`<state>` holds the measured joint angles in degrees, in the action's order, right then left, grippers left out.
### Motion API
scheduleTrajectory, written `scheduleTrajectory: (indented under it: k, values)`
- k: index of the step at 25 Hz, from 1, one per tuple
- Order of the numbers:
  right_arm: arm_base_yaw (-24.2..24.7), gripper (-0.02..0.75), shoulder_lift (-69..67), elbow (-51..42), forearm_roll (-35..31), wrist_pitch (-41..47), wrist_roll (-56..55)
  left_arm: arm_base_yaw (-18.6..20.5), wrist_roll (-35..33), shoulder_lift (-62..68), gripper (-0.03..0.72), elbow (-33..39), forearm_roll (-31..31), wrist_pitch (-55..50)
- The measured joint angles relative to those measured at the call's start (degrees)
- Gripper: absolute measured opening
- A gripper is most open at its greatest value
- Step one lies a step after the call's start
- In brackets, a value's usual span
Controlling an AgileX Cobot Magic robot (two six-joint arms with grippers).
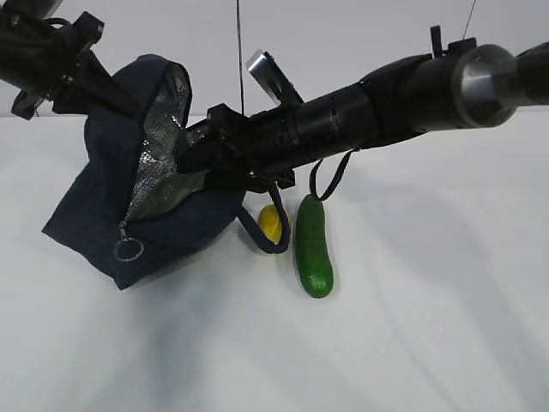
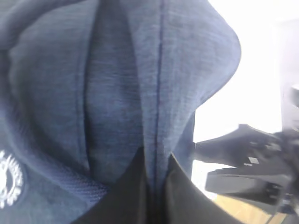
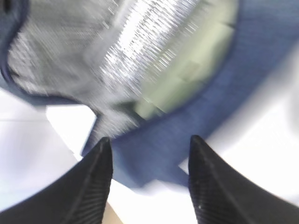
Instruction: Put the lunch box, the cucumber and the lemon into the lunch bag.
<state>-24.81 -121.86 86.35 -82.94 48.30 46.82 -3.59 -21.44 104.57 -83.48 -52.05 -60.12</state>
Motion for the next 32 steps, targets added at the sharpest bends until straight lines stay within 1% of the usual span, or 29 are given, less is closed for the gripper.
scheduleTrajectory:
  k: [5,7,12,18,20,23,26,30,32]
  values:
    - [0.0,0.402,3.19,0.08,10.93,-0.38,-7.41,3.08,0.95,0.0,0.005,0.0,-0.08,-1.75]
    - [0.0,0.402,4.54,0.08,16.38,-0.55,-11.14,4.47,1.47,0.0,0.005,0.0,0.16,-2.34]
    - [0.0,0.402,7.65,0.08,31.27,0.15,-22.31,6.36,4.38,0.03,0.005,-0.04,5.86,-3.47]
    - [0.0,0.402,8.76,0.08,48.59,7.48,-35.57,6.5,6.53,0.13,0.005,-0.13,12.01,-3.7]
    - [0.0,0.402,8.76,0.08,53.68,8.52,-40.13,6.5,7.37,0.13,0.005,-0.13,14.34,-3.8]
    - [0.0,0.403,8.76,0.08,58.31,8.4,-44.11,6.5,7.94,0.13,0.005,-0.13,17.98,-3.8]
    - [0.0,0.407,8.76,0.08,60.78,8.32,-45.78,6.5,8.18,0.13,0.005,-0.13,20.3,-3.9]
    - [0.0,0.417,8.76,0.08,65.43,8.18,-50.68,6.59,8.3,0.13,0.005,-0.13,20.8,-4.13]
    - [0.0,0.438,8.4,0.08,67.74,7.51,-53.84,6.59,8.3,0.13,0.005,-0.13,20.82,-4.13]
